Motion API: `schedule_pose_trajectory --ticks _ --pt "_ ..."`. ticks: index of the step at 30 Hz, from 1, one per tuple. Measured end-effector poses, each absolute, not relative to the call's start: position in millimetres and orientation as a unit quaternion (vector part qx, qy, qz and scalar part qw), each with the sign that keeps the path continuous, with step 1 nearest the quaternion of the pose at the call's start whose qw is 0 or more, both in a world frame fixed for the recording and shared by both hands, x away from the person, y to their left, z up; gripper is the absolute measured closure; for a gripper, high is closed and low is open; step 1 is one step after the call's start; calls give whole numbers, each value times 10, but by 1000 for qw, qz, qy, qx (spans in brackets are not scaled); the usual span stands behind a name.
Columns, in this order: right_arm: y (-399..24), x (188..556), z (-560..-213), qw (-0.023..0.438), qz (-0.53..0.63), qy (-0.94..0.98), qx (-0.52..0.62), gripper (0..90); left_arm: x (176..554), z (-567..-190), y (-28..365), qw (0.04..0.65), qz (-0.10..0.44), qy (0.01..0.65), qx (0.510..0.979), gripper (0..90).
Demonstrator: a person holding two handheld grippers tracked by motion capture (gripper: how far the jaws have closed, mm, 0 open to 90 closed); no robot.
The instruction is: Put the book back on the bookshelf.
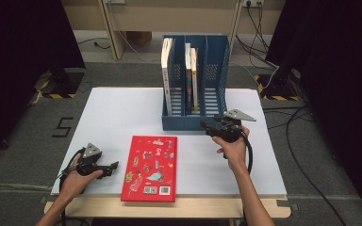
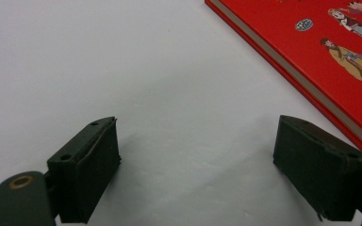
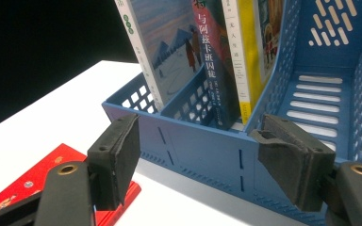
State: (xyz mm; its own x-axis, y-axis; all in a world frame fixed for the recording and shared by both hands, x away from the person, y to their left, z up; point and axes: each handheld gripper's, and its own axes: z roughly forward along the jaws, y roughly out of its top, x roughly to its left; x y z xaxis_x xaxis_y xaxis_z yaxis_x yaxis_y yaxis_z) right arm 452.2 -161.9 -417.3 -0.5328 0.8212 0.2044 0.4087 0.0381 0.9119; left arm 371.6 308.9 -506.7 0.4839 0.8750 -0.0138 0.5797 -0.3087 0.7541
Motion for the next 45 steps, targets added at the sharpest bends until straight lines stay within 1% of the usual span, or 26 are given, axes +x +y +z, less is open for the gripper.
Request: schedule_pose_trajectory --ticks 3,8,27,35,45 --pt "-1633 4504 -4197 181 540 689 448 293 3716 -5067 3090 360 206 464 783 139" --pt "-1659 4466 -4244 186 533 692 451 274 3715 -5067 3089 360 205 465 782 139" --pt "-1667 4235 -4353 175 529 697 451 251 3712 -5065 3088 360 206 463 783 142" --pt "-1654 4195 -4426 168 524 699 457 243 3703 -5062 3087 363 205 458 785 153" --pt "-1587 4136 -4491 153 521 705 456 238 3654 -5060 3048 367 194 449 792 144"
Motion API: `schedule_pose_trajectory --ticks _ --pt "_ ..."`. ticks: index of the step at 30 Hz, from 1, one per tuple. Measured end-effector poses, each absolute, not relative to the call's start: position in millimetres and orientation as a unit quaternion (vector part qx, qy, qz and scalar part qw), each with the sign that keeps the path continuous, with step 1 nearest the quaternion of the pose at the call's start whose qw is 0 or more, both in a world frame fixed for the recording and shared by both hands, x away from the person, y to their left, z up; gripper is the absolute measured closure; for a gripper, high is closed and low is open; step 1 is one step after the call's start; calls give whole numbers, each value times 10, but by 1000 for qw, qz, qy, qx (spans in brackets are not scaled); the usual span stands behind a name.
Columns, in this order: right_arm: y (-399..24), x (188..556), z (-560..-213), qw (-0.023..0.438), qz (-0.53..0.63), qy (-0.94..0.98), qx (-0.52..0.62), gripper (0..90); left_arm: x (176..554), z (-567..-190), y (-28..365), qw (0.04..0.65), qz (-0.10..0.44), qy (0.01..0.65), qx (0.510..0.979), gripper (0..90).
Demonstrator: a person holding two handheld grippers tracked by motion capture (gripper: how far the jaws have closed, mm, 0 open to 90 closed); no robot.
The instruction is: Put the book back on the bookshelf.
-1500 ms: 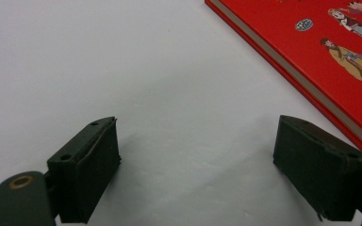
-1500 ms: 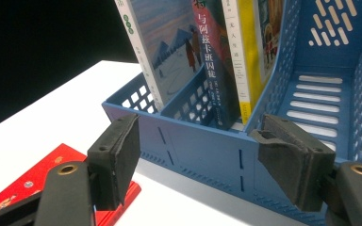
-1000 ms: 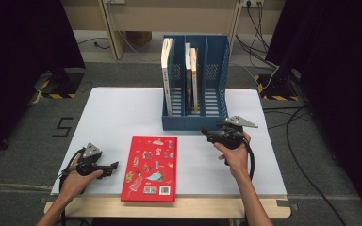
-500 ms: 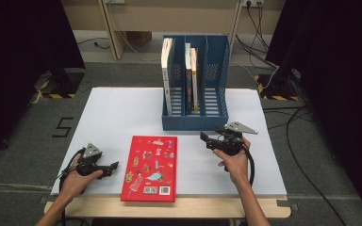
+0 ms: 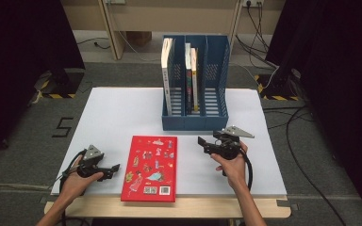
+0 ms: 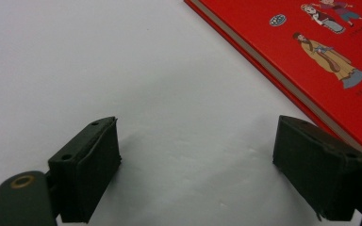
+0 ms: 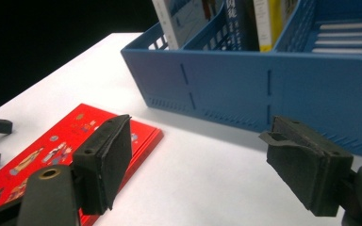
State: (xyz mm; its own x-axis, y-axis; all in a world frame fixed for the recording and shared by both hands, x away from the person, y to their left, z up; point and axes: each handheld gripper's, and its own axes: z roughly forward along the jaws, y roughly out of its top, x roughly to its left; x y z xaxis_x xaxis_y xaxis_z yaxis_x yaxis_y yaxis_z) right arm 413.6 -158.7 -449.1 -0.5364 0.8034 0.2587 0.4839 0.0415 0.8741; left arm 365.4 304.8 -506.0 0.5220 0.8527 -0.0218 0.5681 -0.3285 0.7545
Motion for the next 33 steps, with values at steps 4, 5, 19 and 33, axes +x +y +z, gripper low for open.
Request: schedule_pose_trajectory --ticks 4,5,19,33 --pt "-1520 4091 -4548 139 520 708 458 232 3647 -5058 3041 365 193 447 793 144" --pt "-1493 4078 -4558 136 515 712 456 226 3645 -5058 3039 366 193 446 794 144" --pt "-1243 3964 -4673 104 509 731 443 203 3628 -5058 3024 365 194 443 795 144" --pt "-1022 3957 -4787 71 498 746 437 210 3584 -5058 2906 371 182 423 806 138"
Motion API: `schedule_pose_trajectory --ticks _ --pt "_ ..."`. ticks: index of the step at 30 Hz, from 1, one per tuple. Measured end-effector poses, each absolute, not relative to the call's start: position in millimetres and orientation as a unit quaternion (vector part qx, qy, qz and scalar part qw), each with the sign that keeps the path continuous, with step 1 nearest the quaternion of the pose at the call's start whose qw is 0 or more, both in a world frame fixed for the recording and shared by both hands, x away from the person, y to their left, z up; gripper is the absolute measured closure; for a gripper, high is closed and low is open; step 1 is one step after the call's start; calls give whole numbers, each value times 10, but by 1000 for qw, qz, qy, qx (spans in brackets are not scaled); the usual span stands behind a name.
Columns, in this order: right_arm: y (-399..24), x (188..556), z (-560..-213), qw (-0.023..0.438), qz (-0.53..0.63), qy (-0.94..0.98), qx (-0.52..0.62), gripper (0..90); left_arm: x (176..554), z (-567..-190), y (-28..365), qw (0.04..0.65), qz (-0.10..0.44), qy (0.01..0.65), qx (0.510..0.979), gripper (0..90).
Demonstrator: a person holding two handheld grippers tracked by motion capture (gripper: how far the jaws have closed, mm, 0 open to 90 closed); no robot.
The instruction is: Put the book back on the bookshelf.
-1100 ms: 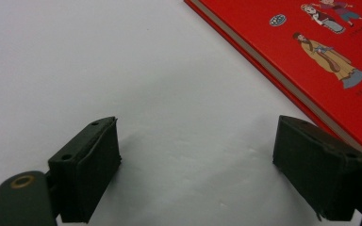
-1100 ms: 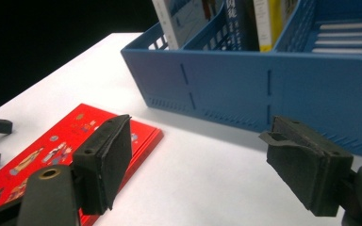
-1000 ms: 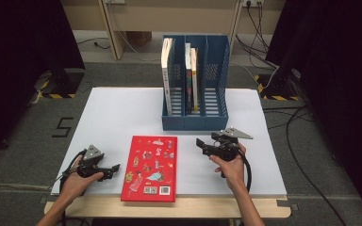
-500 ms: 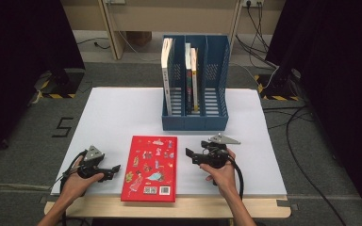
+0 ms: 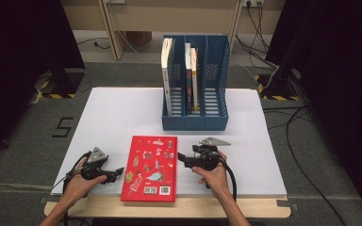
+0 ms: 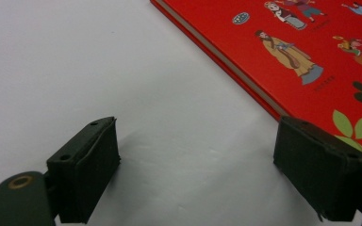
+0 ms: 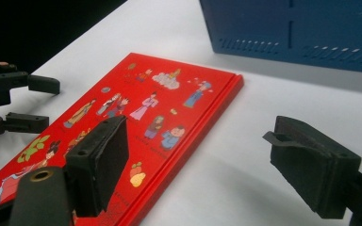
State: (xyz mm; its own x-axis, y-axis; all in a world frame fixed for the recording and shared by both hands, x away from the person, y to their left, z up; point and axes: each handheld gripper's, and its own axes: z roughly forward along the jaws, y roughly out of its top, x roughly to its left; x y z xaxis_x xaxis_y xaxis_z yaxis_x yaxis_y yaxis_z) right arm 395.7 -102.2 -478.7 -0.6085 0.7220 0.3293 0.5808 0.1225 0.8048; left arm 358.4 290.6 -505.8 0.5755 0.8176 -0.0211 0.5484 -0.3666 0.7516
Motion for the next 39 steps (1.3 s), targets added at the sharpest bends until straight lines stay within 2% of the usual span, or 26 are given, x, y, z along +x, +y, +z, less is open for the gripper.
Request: schedule_pose_trajectory --ticks 14,39 --pt "-830 4007 -4907 42 482 759 436 220 3542 -5040 2812 367 172 406 819 151" --pt "-611 4082 -5015 21 460 772 438 244 3530 -5043 2720 368 164 396 825 128"
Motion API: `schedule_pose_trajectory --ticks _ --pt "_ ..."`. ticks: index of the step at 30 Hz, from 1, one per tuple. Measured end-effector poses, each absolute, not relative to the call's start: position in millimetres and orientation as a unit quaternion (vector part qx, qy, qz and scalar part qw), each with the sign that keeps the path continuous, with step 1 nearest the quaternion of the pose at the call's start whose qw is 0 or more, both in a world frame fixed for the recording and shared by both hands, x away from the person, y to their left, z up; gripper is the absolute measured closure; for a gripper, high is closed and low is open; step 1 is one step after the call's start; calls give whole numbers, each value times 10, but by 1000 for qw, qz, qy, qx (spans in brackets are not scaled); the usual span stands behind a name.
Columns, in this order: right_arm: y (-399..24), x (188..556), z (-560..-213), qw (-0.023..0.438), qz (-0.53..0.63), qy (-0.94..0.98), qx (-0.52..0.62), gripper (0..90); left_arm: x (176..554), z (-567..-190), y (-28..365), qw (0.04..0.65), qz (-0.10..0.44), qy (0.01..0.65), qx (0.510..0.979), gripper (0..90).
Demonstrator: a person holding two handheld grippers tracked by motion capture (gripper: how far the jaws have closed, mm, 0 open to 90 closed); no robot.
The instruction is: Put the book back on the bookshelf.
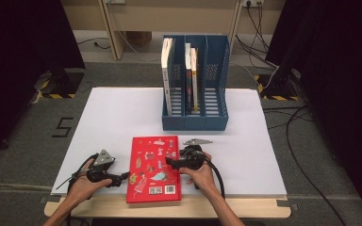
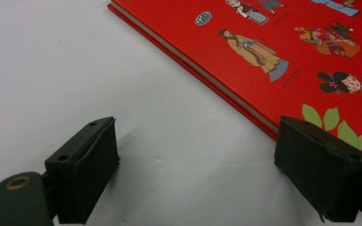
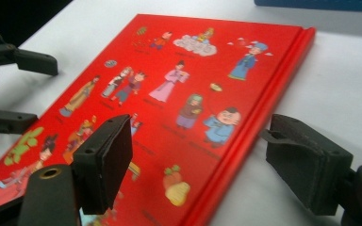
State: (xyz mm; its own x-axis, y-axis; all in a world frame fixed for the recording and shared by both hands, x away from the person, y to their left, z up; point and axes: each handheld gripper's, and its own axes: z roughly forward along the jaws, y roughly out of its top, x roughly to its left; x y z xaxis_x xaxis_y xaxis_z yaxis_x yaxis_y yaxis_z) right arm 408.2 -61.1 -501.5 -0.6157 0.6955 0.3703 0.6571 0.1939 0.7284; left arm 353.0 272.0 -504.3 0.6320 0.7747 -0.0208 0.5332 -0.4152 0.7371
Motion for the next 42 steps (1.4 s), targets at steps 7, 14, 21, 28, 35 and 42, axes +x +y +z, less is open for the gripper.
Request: schedule_pose_trajectory --ticks 7,14,21,28,35,42 --pt "-600 4065 -5027 -12 483 721 497 238 3529 -5044 2712 367 164 398 825 121" --pt "-649 4004 -5058 -38 505 689 520 243 3535 -5043 2712 366 164 397 825 119" --pt "-693 3963 -5111 -130 524 658 526 426 3539 -5041 2706 365 164 398 825 117" --pt "-517 3905 -4966 -91 509 738 433 479 3542 -5043 2707 366 164 396 826 114" --pt "-542 3925 -4996 -93 509 748 415 481 3540 -5048 2715 370 163 397 824 111" --pt "-569 3911 -4943 -72 548 737 390 554 3576 -5032 2800 406 127 433 795 111"
